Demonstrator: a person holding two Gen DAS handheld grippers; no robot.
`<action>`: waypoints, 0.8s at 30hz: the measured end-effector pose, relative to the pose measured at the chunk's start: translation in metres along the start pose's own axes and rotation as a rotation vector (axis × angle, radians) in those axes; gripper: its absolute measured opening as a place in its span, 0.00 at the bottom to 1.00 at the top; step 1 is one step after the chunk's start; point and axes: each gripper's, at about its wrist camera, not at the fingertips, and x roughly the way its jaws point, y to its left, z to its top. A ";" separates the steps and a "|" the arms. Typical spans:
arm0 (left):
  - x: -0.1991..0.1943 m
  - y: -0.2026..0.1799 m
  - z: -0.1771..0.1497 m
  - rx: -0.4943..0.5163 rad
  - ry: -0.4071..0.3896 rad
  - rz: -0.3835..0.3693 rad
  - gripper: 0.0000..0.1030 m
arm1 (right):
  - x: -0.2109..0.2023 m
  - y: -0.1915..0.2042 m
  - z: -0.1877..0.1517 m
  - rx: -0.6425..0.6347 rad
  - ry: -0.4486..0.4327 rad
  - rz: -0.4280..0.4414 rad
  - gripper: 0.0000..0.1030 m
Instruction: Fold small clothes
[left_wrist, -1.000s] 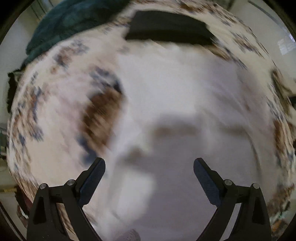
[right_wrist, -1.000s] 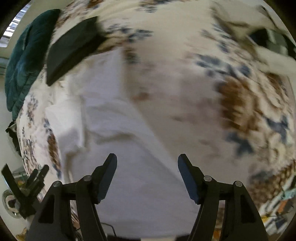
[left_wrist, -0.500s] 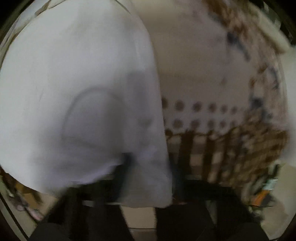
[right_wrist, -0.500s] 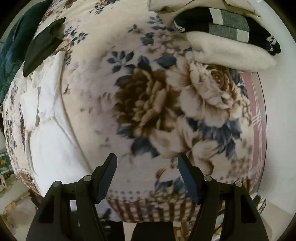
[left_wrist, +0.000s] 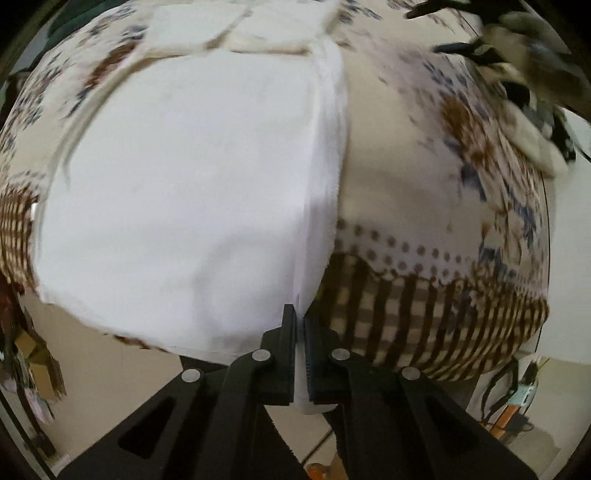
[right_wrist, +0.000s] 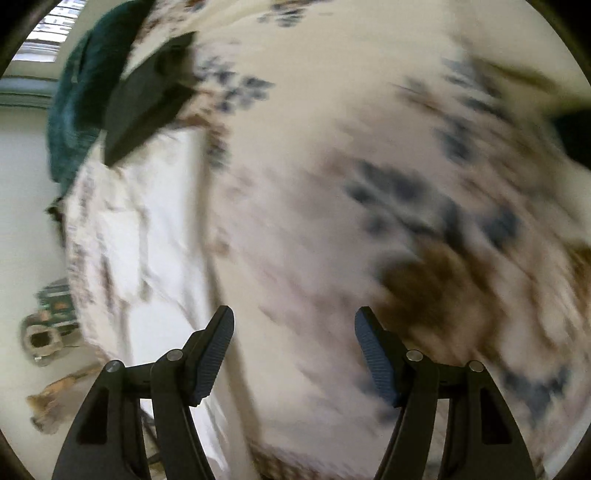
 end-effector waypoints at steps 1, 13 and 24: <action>-0.003 0.005 0.001 -0.011 -0.008 0.004 0.02 | 0.011 0.008 0.016 -0.007 0.005 0.035 0.60; -0.038 0.076 0.021 -0.121 -0.063 -0.023 0.02 | 0.123 0.084 0.136 0.098 0.063 0.168 0.04; -0.085 0.226 0.032 -0.340 -0.112 -0.087 0.02 | 0.093 0.283 0.127 -0.155 0.016 -0.025 0.04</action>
